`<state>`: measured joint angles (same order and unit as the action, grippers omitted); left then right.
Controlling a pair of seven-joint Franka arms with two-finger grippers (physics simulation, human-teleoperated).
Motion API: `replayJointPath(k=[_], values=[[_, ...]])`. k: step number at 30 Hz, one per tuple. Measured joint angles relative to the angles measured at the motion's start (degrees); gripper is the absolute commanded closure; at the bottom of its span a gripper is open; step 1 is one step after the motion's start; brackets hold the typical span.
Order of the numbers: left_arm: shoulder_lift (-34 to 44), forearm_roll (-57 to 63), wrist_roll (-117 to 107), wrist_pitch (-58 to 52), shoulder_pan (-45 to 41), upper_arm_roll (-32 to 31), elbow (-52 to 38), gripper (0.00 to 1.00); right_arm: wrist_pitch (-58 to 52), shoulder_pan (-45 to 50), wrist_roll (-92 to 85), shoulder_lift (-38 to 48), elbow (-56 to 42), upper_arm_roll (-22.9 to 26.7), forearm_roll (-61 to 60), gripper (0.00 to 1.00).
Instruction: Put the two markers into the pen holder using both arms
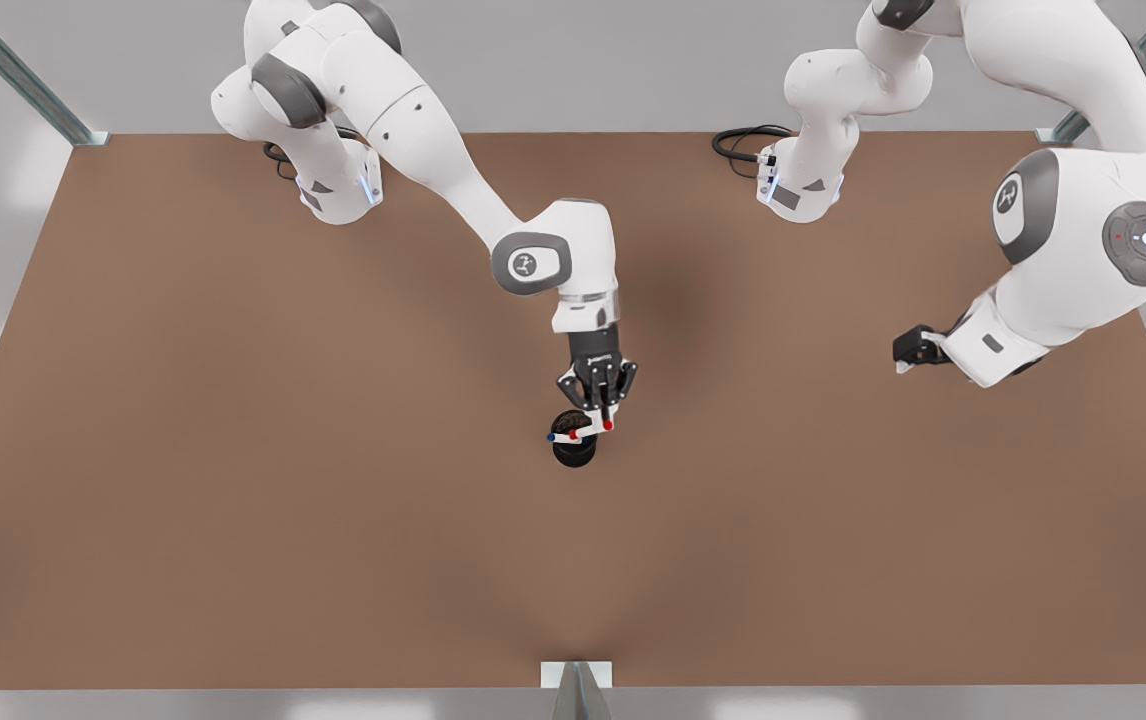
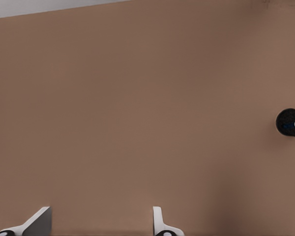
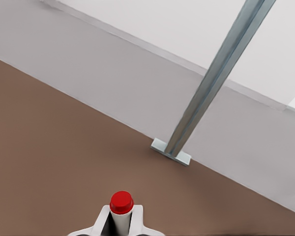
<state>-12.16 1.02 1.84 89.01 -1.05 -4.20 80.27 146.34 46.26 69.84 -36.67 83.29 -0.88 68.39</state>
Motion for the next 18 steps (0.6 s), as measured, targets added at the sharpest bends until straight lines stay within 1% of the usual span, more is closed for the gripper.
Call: replayJointPath(k=[10, 16, 17, 18], values=[[-0.04, 0.0, -3.28, -0.09, -0.37, 0.0, 0.0, 0.0, -0.67, 0.17, 16.05, 0.15, 3.51, 0.16, 0.54, 0.7], [-0.27, 0.0, -4.54, -0.08, -0.32, 0.0, 0.0, 0.0, -2.19, 0.08, 24.09, 0.51, 6.95, 0.01, 5.31, 0.69], [-0.28, 0.0, -4.71, -0.08, -0.34, 0.0, 0.0, 0.0, -2.31, 0.05, 25.29, 0.53, 7.34, 0.01, 6.09, 0.67], [-0.29, 0.0, -4.87, -0.08, -0.35, 0.0, 0.0, 0.0, -2.46, 0.05, 26.44, 0.55, 7.53, 0.0, 6.78, 0.34]])
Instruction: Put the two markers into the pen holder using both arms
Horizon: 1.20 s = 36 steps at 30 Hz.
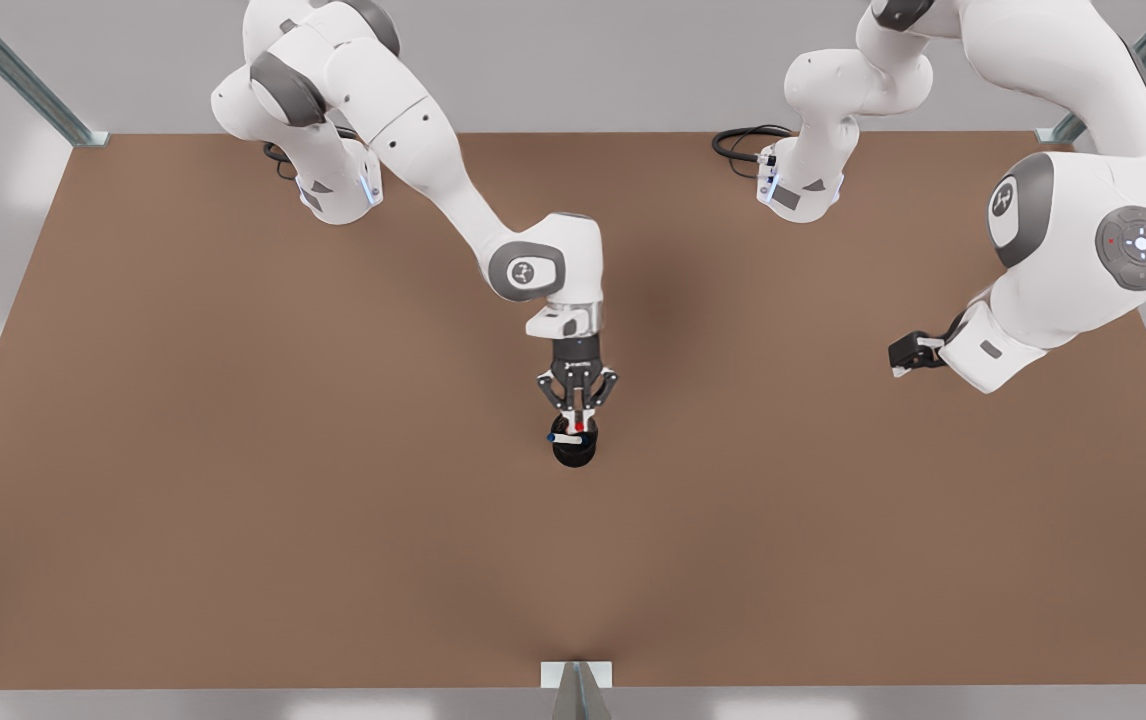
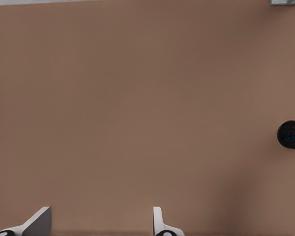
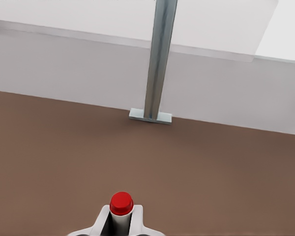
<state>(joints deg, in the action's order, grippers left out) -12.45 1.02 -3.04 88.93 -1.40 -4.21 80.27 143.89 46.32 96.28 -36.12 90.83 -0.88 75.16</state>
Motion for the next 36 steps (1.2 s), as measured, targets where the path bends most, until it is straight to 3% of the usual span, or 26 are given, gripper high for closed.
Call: replayJointPath(k=[1, 7, 9, 10, 12, 13, 16, 18, 20, 23, 27, 29, 34, 36], values=[[0.0, 0.0, -0.15, 0.0, -0.01, 0.0, 0.0, 0.0, -0.14, 0.06, 1.14, -0.01, 0.08, 0.0, 0.54, 0.0], [0.03, -0.06, -0.92, -0.03, 0.01, -0.07, -0.03, 0.0, -0.58, -1.35, 6.6, 1.64, 0.23, -0.86, 1.72, 0.0], [0.06, -0.17, -1.12, -0.02, -0.03, -0.11, -0.29, 0.0, -0.94, -11.34, 6.79, 4.37, 0.2, -10.45, -1.0, 0.0], [0.04, -0.15, -1.22, 0.0, -0.28, -0.14, -0.36, 0.0, -2.22, -18.85, 6.02, 6.44, 0.1, -18.12, -4.22, 0.0], [-0.3, -0.06, -1.26, 0.13, -0.94, -0.16, -0.42, 0.0, -9.24, -40.91, 2.03, 12.62, -2.62, -39.87, -17.25, 0.0], [-0.46, -0.03, -1.07, 0.29, -1.0, -0.13, -0.43, 0.0, -13.7, -49.95, -0.89, 16.69, -4.18, -44.72, -25.17, 0.0], [-0.48, -0.06, -0.29, 0.97, -0.43, 0.12, -0.44, 0.0, -27.27, -45.04, -13.01, 28.53, -6.89, -14.6, -49.13, 0.0], [-0.67, 0.03, 0.17, 1.42, 0.32, 0.16, -0.44, 0.0, -36.6, -49.22, -21.55, 27.48, -10.94, -5.86, -58.55, 0.0], [-0.92, 0.07, 0.59, 1.64, 0.53, 0.17, -0.44, 0.0, -43.94, -48.72, -29.02, 24.53, -15.19, -3.47, -64.17, 0.0], [-1.2, 0.13, 1.12, 1.81, 0.37, 0.17, -0.44, 0.0, -53.9, -44.92, -38.88, 15.19, -28.25, -4.03, -68.86, 0.0], [-1.36, 0.17, 1.7, 1.9, 0.3, 0.14, -0.44, 0.0, -59.67, -46.42, -50.29, 12.77, -30.95, -5.1, -71.17, 0.0], [-1.4, 0.17, 1.94, 1.92, 0.24, 0.13, -0.44, 0.0, -60.08, -46.65, -55.29, 14.79, -27.38, -5.03, -71.67, 0.0], [-1.4, 0.17, 2.45, 1.9, 0.18, 0.06, -0.44, 0.0, -53.42, -47.75, -66.26, 26.4, -7.88, -5.87, -72.2, 0.0], [-1.41, 0.19, 2.61, 1.87, 0.14, 0.0, -0.44, 0.0, -50.84, -48.02, -72.07, 27.84, -5.77, -5.68, -72.31, 0.0]])
